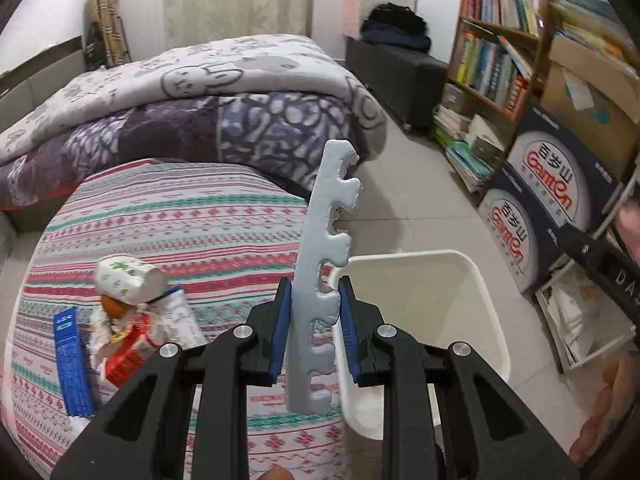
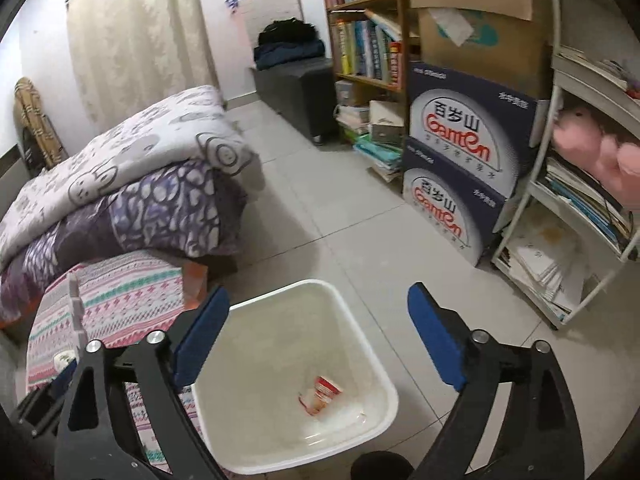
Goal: Collect trash
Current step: 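Open the left tool over the white bin to drop the foam piece, then move the left tool to the table and grasp the blue toothpaste box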
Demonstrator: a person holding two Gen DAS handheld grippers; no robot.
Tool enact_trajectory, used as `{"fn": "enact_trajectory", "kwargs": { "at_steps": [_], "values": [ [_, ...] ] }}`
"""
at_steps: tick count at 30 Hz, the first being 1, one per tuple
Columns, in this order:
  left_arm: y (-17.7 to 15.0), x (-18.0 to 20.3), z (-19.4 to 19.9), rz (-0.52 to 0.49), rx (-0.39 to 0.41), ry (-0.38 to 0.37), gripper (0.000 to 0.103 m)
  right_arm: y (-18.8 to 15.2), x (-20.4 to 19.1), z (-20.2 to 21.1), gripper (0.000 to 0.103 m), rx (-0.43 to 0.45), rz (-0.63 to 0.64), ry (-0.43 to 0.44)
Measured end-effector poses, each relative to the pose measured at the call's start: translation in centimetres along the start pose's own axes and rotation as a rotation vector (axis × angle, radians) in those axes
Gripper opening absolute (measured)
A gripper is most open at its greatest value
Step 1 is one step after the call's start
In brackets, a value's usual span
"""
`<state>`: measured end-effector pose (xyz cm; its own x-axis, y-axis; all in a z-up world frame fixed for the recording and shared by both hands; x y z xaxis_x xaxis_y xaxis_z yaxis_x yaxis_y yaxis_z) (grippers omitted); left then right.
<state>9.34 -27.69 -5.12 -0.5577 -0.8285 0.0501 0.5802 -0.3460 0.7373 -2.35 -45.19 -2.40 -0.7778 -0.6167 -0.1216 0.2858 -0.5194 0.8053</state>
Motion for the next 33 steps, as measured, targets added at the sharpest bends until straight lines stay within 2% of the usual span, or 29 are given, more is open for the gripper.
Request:
{"fn": "enact_trajectory", "kwargs": {
  "at_steps": [11,14,15,17,23,32,33],
  "values": [
    [-0.5,5.2,-0.8,-0.002,-0.037,-0.168,0.025,0.8,2.3,0.3,0.094,0.033,-0.03,-0.046],
    [-0.7,6.3,-0.9,-0.019,-0.041,-0.191,0.039,0.8,2.6,0.3,0.095,0.033,-0.037,-0.051],
    [-0.7,6.5,-0.9,-0.025,-0.039,-0.196,0.047,0.8,2.7,0.3,0.096,0.031,-0.04,-0.051],
    [-0.9,6.8,-0.7,-0.036,-0.037,-0.199,0.05,0.7,2.6,0.2,0.096,0.029,-0.043,-0.047],
    [-0.9,5.4,-0.5,-0.048,-0.026,-0.152,0.053,0.5,1.4,0.5,0.096,0.034,-0.018,-0.035],
    [-2.0,-0.8,-0.5,-0.041,-0.049,0.009,0.065,-1.2,-2.8,0.3,0.096,-0.006,0.061,0.026],
    [-2.1,-1.8,-0.5,-0.041,-0.053,0.037,0.07,-1.5,-3.3,0.3,0.096,-0.011,0.071,0.032]
  ]
}}
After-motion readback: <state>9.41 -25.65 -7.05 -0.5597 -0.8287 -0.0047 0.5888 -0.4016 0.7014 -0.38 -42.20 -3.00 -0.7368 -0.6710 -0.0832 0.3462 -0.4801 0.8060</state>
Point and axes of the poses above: each gripper's, at about its wrist camera, not at the fingertips, and z roughly against the way its jaws point, x to its right, y to its top, the point moved 9 cm from there along -z, roughly the way its jaws point, and after that the axes turned 6 degrees about x, right-handed, at the moved point
